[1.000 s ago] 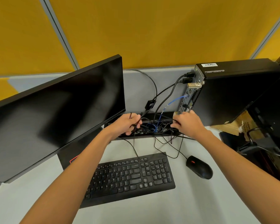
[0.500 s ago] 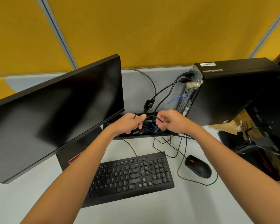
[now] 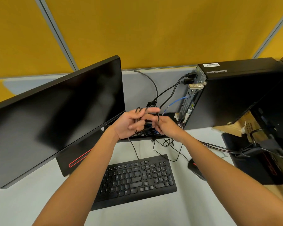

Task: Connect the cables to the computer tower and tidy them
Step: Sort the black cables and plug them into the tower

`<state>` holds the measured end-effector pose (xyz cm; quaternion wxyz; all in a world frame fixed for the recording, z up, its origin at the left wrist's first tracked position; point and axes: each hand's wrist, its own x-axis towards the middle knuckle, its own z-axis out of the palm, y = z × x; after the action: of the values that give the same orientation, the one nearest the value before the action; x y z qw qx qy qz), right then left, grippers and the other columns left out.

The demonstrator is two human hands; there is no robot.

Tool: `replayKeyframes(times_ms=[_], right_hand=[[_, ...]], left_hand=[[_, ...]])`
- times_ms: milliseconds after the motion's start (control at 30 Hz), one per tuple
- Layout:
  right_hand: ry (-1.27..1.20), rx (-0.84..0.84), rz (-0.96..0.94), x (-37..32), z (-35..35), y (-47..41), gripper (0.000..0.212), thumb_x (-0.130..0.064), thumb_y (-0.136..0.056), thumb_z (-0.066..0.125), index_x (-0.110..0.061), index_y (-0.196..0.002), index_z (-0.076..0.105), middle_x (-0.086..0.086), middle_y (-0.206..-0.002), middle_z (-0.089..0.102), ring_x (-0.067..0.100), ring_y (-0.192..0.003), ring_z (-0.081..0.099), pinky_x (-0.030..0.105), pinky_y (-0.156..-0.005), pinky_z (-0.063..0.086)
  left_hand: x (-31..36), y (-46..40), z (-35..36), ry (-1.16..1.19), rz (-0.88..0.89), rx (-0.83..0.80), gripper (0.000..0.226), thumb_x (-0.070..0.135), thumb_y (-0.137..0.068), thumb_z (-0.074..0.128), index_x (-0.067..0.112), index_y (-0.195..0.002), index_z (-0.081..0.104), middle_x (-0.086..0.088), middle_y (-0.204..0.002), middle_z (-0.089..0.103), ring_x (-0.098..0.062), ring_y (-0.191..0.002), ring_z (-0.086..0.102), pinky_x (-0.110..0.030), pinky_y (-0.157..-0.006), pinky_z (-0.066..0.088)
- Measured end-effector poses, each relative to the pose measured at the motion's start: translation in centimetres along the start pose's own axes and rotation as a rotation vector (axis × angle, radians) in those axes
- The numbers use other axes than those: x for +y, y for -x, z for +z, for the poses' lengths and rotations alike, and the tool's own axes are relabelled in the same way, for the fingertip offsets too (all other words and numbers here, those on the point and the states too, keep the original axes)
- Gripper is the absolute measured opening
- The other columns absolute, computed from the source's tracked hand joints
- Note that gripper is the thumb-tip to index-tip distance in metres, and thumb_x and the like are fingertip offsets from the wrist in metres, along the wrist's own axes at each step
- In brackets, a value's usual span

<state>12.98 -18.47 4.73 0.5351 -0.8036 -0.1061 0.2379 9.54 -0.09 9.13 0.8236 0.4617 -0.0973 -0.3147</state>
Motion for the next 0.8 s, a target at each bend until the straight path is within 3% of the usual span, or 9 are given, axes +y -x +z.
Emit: replayKeyframes(times_ms=[67,133,233,333,400,467,533,667,800], right_hand=[[0.077,0.012,-0.011,0.7,1.2,0.3,0.042,-0.023,-0.105,0.030,-0.011,-0.073,0.055,-0.002,-0.052,0.046,0.010,-0.046,0.038,0.022,-0.048,0.032],[0.279,-0.042,-0.063,1.4,1.9,0.6,0.038,-0.019,-0.104,0.034,-0.010,-0.075,0.058,-0.005,-0.058,0.049,0.008,-0.051,0.043,0.024,-0.054,0.034],[0.619,-0.246,-0.138,1.2,1.9,1.5,0.033,-0.019,-0.100,0.038,-0.019,-0.075,0.059,-0.004,-0.075,0.061,0.012,-0.067,0.054,0.033,-0.069,0.044],[0.882,-0.315,-0.157,-0.6,0.1,2.4,0.026,-0.032,-0.096,0.046,-0.022,-0.075,0.058,-0.006,-0.071,0.059,0.015,-0.067,0.055,0.035,-0.069,0.047],[0.951,-0.245,-0.175,-2.0,-2.1,2.7,0.020,-0.031,-0.092,0.050,-0.024,-0.076,0.059,-0.009,-0.067,0.057,0.015,-0.068,0.057,0.035,-0.069,0.049],[0.890,-0.179,-0.198,-2.8,-4.4,2.5,0.018,-0.024,-0.090,0.054,-0.025,-0.073,0.061,-0.011,-0.067,0.061,0.011,-0.069,0.059,0.034,-0.069,0.050],[0.780,-0.082,-0.238,-3.5,-6.0,2.2,0.020,-0.019,-0.090,0.057,-0.024,-0.073,0.064,-0.010,-0.069,0.062,0.007,-0.068,0.058,0.032,-0.067,0.049],[0.474,0.143,-0.290,-3.5,-5.8,1.6,0.020,-0.018,-0.094,0.057,-0.015,-0.076,0.066,-0.003,-0.066,0.059,0.009,-0.062,0.052,0.027,-0.062,0.041],[-0.307,0.097,-0.145,-1.9,-3.3,1.3,0.027,-0.011,-0.102,0.042,-0.012,-0.080,0.059,0.001,-0.065,0.056,0.010,-0.059,0.052,0.025,-0.062,0.045]], left_hand=[[0.2,-0.8,0.6,-0.041,0.074,0.111,0.041,0.017,-0.101,0.031,0.012,-0.140,0.042,-0.006,-0.125,0.063,-0.005,-0.039,0.023,-0.016,-0.057,0.047],[-0.2,-1.9,0.6,-0.233,0.040,0.263,0.049,0.017,-0.104,0.030,0.020,-0.151,0.016,-0.006,-0.145,0.046,-0.002,-0.045,0.041,-0.028,-0.088,0.052],[-1.3,-2.9,0.2,-0.597,-0.084,0.403,0.071,0.024,-0.104,0.033,0.034,-0.146,-0.024,-0.005,-0.160,0.009,-0.008,-0.091,0.065,-0.030,-0.105,0.037],[-2.9,-3.0,-0.2,-1.014,-0.180,0.349,0.074,0.028,-0.104,0.033,0.037,-0.142,-0.030,-0.015,-0.149,0.037,-0.018,-0.105,0.065,-0.032,-0.100,0.041],[-3.6,-2.9,0.0,-1.089,-0.265,0.258,0.063,0.038,-0.103,0.028,0.025,-0.151,-0.012,-0.017,-0.118,0.064,-0.017,-0.073,0.069,-0.036,-0.092,0.051],[-3.4,-2.6,0.9,-1.047,-0.382,0.167,0.063,0.051,-0.100,0.018,0.010,-0.144,0.035,-0.009,-0.086,0.071,-0.011,-0.043,0.049,-0.037,-0.077,0.057],[-3.1,-2.3,1.7,-0.899,-0.406,0.109,0.080,0.058,-0.097,0.008,0.003,-0.119,0.062,-0.005,-0.057,0.059,-0.009,-0.039,0.035,-0.028,-0.064,0.053],[-1.2,-1.9,2.6,-0.460,-0.250,0.008,0.076,0.052,-0.100,0.014,-0.004,-0.102,0.065,0.006,-0.040,0.029,-0.009,-0.038,0.019,-0.021,-0.048,0.031],[0.4,-1.8,2.0,-0.128,-0.176,-0.092,0.063,0.046,-0.101,0.016,0.002,-0.137,0.045,0.006,-0.043,0.035,-0.011,-0.035,0.010,-0.018,-0.046,0.031]])
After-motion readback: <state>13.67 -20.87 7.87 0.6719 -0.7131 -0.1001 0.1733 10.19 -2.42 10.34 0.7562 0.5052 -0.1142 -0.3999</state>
